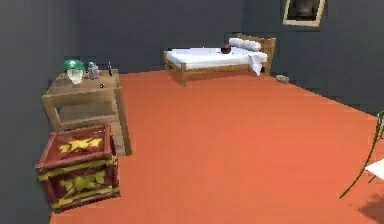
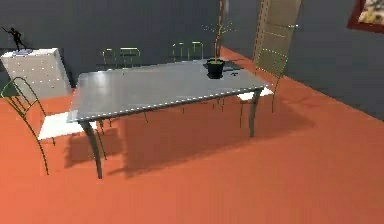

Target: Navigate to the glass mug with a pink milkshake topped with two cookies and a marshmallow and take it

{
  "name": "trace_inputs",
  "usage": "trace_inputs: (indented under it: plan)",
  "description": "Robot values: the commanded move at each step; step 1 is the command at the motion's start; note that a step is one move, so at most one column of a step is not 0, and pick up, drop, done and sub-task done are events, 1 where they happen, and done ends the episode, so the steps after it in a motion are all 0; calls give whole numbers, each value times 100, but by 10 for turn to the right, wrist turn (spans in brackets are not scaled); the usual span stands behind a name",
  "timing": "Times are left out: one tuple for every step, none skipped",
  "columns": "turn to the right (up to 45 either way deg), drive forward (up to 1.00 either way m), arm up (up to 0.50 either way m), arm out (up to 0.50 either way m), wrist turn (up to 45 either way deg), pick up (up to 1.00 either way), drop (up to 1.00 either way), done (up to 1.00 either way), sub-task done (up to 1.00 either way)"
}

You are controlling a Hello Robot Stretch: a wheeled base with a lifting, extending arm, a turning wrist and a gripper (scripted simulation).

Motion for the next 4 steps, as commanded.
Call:
trace_inputs:
  plan:
    - [0, 100, 0, 0, 0, 0, 0, 0, 0]
    - [0, 40, 0, 0, 0, 0, 0, 0, 0]
    - [-150, 0, 0, 0, 0, 0, 0, 0, 0]
    - [0, 25, 0, 0, 0, 0, 0, 0, 0]
